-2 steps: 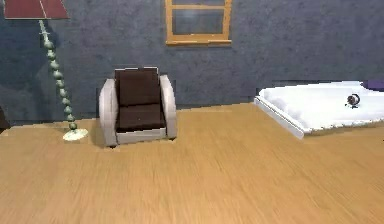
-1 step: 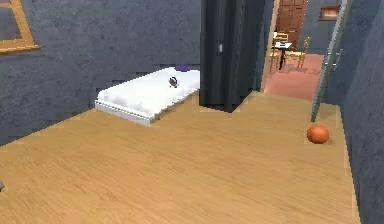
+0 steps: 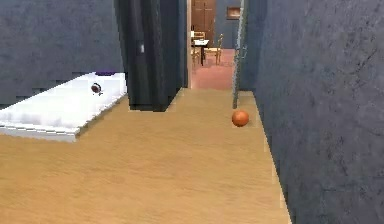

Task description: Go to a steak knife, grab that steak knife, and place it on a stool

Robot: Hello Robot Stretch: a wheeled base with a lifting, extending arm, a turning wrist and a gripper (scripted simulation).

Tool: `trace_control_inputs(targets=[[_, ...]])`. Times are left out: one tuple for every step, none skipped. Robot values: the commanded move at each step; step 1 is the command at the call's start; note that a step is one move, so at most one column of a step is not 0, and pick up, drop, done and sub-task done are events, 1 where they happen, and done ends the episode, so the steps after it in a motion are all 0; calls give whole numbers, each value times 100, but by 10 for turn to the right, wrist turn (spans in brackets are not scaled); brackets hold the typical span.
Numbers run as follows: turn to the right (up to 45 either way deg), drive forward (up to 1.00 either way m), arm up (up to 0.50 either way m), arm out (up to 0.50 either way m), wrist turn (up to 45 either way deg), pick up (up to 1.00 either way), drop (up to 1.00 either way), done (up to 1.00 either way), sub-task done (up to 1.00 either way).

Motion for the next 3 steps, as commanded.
trace_control_inputs(targets=[[0, 100, 0, 0, 0, 0, 0, 0, 0], [30, 0, 0, 0, 0, 0, 0, 0, 0], [0, 100, 0, 0, 0, 0, 0, 0, 0]])
